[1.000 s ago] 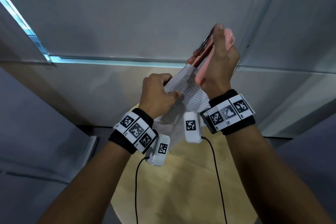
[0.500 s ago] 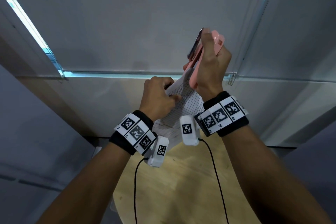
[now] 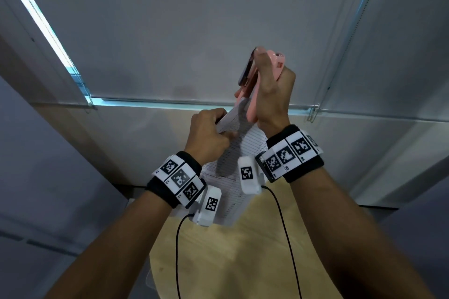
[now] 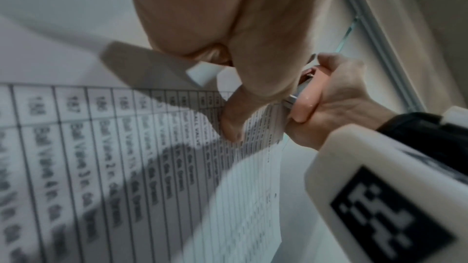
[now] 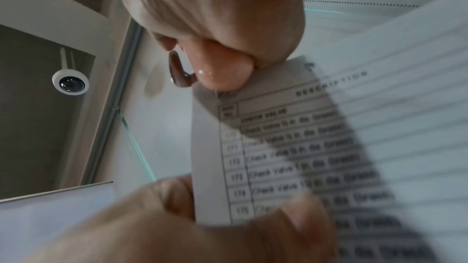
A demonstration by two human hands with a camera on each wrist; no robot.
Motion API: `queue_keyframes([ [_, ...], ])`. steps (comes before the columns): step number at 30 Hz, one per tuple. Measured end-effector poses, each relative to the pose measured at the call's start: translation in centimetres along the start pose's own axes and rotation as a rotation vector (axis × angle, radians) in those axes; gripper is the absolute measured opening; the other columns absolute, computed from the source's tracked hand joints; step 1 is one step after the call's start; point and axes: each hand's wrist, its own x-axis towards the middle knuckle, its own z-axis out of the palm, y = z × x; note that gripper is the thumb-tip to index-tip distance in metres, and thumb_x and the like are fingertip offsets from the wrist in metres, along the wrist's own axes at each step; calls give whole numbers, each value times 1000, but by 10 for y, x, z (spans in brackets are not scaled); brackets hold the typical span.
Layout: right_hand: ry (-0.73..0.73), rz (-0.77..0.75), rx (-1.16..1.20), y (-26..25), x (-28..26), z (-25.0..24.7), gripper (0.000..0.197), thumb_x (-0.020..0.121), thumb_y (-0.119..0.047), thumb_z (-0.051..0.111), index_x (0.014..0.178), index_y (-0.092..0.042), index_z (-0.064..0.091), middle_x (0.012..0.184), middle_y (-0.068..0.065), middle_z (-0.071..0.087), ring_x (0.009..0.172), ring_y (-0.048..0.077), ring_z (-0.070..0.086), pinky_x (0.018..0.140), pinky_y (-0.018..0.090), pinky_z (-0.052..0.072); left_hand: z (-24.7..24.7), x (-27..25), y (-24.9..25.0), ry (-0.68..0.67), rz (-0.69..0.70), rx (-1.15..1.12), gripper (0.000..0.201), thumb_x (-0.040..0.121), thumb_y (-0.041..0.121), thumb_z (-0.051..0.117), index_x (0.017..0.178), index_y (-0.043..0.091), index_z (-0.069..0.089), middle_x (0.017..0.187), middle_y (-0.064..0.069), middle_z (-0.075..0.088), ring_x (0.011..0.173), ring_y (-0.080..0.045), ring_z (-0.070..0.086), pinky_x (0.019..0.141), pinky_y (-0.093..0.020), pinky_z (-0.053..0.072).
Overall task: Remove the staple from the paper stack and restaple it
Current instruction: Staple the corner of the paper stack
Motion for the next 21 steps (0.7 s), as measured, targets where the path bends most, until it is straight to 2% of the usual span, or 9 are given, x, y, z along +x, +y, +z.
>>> queue_keyframes([
  [2, -34, -30, -3, 1, 2, -3, 31, 101, -25, 58, 77, -6, 60, 64, 13, 63, 50, 24, 64, 49, 34, 57, 1, 1, -8, -15, -33, -31, 16, 74, 14, 83, 83, 11, 71, 79, -1, 73, 71, -16, 68, 61, -29, 55],
  [4, -19, -91, -14, 1, 3, -7, 28, 101, -23, 57, 79, -7, 60, 62, 5, 65, 51, 23, 64, 49, 34, 57, 1, 1, -17, -23, -70, -53, 21, 74, 15, 83, 91, 13, 72, 86, -1, 74, 79, -17, 70, 72, -36, 59],
  [6, 6, -160, -45, -1, 4, -11, 26, 102, -21, 57, 77, -14, 61, 60, -3, 66, 50, 23, 63, 49, 36, 58, 0, 2, -26, -17, -109, -97, 27, 75, 16, 83, 99, 14, 73, 92, 0, 75, 84, -17, 71, 79, -40, 60],
  [8, 19, -202, -83, -1, 4, -15, 25, 102, -21, 58, 78, -17, 60, 61, -3, 66, 50, 26, 63, 48, 36, 57, -3, 3, -31, -8, -156, -172, 30, 78, 13, 81, 106, 16, 72, 99, 2, 75, 90, -16, 72, 85, -41, 60],
  [10, 23, -211, -129, 1, 2, -22, 22, 100, -22, 64, 82, -10, 61, 65, 4, 66, 51, 30, 64, 46, 33, 56, -8, 7, -35, -2, -183, -241, 29, 81, 11, 77, 108, 18, 71, 103, 2, 75, 94, -16, 72, 88, -43, 58],
  [13, 22, -110, -256, 20, 1, -38, 34, 91, -32, 75, 94, -2, 61, 75, 9, 67, 57, 21, 68, 49, 30, 58, -16, 12, -33, 13, -193, -333, 28, 85, 7, 72, 109, 20, 69, 108, 1, 73, 99, -16, 70, 93, -44, 55],
  [17, -5, 126, -363, 57, -5, -67, 55, 77, -54, 77, 105, -8, 64, 89, 13, 73, 73, 32, 74, 63, 47, 65, -25, 23, -30, 42, -189, -421, 31, 87, 3, 68, 116, 16, 65, 109, 3, 71, 103, -15, 68, 95, -40, 53],
  [19, -37, 199, -337, 71, -8, -77, 59, 77, -53, 79, 110, -7, 64, 89, 13, 73, 72, 31, 73, 61, 43, 64, -27, 28, -29, 37, -181, -464, 34, 88, 5, 69, 120, 14, 64, 112, 2, 72, 104, -14, 69, 92, -37, 53],
  [21, -71, 260, -266, 79, -12, -86, 51, 81, -44, 80, 110, -5, 66, 85, 10, 72, 70, 27, 70, 60, 34, 58, -29, 33, -26, 15, -171, -500, 33, 88, 6, 68, 120, 13, 64, 111, 3, 73, 101, -11, 70, 87, -33, 54],
])
